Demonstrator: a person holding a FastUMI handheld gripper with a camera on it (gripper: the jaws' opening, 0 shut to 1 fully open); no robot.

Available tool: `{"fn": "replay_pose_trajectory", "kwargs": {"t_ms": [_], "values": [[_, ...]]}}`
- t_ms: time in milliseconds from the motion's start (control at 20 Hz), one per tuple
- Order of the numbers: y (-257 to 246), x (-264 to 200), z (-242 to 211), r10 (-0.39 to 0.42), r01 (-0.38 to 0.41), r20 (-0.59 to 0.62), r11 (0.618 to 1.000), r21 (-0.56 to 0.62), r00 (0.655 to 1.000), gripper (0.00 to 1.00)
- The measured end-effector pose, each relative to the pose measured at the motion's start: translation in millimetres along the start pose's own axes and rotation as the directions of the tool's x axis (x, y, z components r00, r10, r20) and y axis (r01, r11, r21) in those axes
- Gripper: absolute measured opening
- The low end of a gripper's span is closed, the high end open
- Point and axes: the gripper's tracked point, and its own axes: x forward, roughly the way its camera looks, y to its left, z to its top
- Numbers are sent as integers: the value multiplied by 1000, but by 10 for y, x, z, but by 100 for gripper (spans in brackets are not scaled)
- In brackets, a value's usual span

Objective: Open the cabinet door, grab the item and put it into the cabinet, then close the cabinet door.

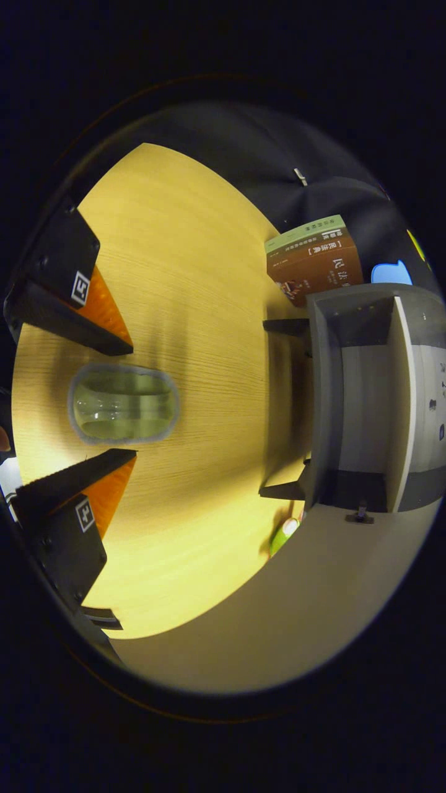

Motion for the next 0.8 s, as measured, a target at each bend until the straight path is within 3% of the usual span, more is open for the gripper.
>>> {"fn": "replay_pose_trajectory", "kwargs": {"t_ms": [100, 250, 300, 400, 450, 500, 800], "values": [[0, 75, -81, -24, 24, -33, 1000, -6, 999, 77], [28, 133, -7, -36, 36, -4, 999, -16, 999, 62], [-16, 161, 45, -63, 63, 7, 998, -16, 998, 61], [-7, 118, 32, -61, 61, -9, 998, 13, 998, 24], [-5, 81, 53, -60, 60, -2, 998, 10, 998, 24], [-16, 50, 53, -64, 64, -2, 998, 5, 998, 17], [-59, -437, 647, -44, 43, 96, 999, 11, 994, 17]]}}
